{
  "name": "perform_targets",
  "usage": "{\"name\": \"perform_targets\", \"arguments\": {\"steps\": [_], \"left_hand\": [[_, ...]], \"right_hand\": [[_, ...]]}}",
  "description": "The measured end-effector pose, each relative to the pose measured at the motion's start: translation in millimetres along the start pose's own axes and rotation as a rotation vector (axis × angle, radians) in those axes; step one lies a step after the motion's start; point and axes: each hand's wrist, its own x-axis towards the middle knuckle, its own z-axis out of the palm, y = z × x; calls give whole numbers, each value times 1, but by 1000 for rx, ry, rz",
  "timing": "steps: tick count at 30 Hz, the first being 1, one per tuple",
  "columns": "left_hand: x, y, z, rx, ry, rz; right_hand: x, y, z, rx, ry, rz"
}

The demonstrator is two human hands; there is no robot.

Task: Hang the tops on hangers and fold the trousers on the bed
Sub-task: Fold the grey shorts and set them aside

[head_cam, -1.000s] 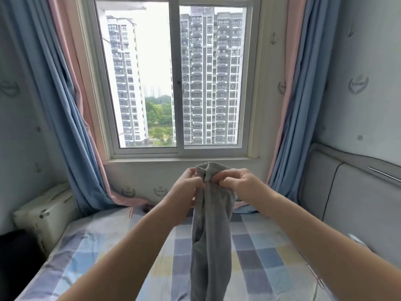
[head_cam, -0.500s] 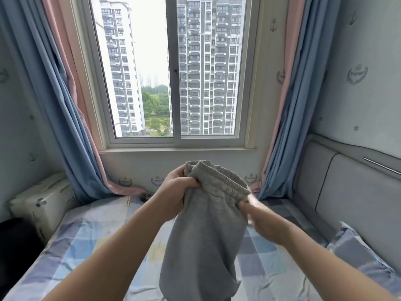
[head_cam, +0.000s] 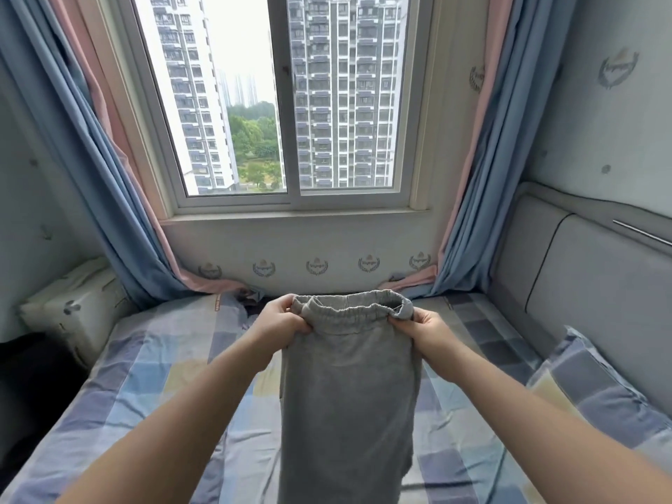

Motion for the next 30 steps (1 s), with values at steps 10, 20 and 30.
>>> {"name": "perform_targets", "arguments": {"steps": [10,20,30], "left_hand": [[61,-7,20,116,121,226],[25,-105,52,379,4,198],[-105,-352,120,568,-125,-368]], "right_hand": [[40,-28,-9,-195,101,-177],[-2,72,-51,-371,150,-60],[-129,323,-85,-598,-22,478]]}}
